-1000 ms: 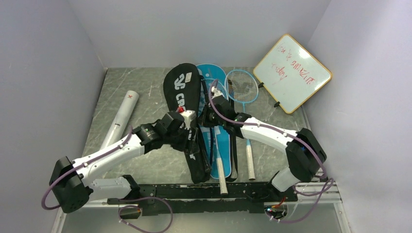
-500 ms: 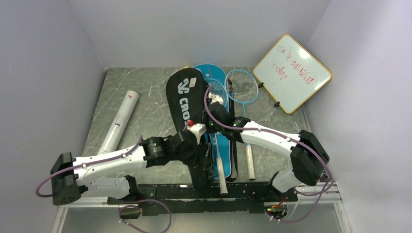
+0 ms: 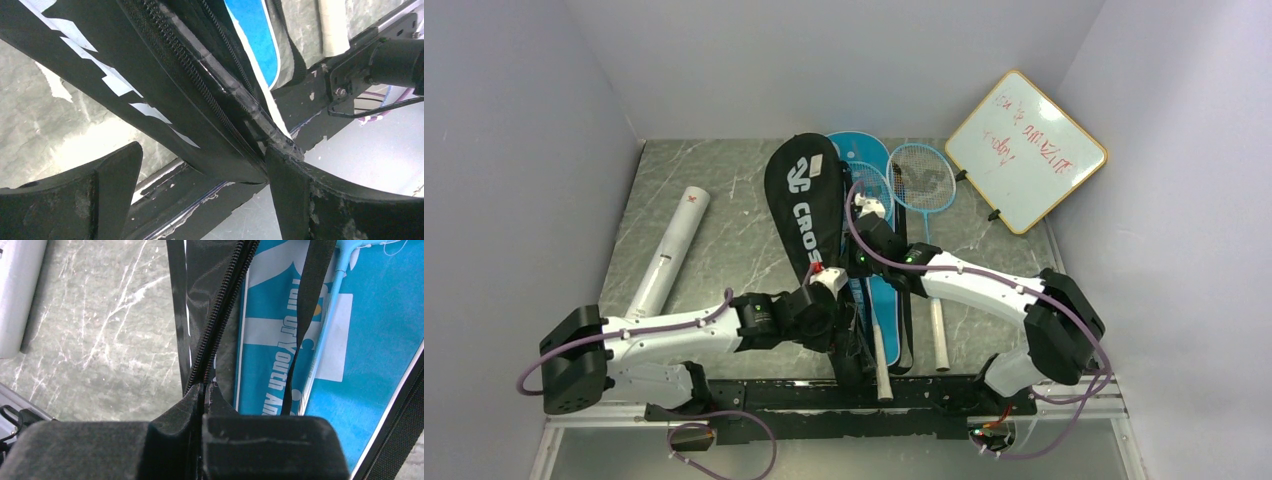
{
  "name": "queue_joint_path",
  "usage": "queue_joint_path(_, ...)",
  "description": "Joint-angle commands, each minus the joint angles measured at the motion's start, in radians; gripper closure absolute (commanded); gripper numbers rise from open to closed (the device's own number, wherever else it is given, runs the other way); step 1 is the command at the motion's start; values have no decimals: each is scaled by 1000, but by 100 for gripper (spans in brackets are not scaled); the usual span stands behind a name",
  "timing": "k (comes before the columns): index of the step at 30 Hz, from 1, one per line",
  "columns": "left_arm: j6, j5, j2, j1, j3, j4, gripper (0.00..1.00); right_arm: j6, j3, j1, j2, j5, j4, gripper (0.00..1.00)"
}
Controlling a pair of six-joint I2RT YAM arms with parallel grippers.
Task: Pack up the badminton gear
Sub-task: Adjust the racket in the racket bag.
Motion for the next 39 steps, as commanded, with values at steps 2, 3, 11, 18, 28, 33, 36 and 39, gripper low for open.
queue_joint_path(2,-29,-30,-14,-6,-31,112,3,13,5,-3,-64,8,78,100)
queue_joint_path(3,-33,-49,-1,-6,-20,65,3,14,3,-3,-65,6,81,100)
queue_joint_path(11,-55,-109,13,-6,-54,77,4,16,4,-3,-57,-3,85,100)
queue_joint_path(18,-96,-236,-11,-6,-25,-97,9,5,9,-3,-76,21,60,100)
queue_joint_path(28,-43,89,-203,-8,-196,467,4,7,17,-3,-57,15,64,100)
queue_joint_path(33,-38,61,-62,-9,-116,317,4,7,24,-3,-58,9,60,100)
queue_joint_path(36,-36,-29,23,-10,-59,170,4,6,25,-3,-65,10,58,100)
queue_joint_path(39,-31,-150,88,-12,9,-13,7,1,32,-4,-70,19,45,100)
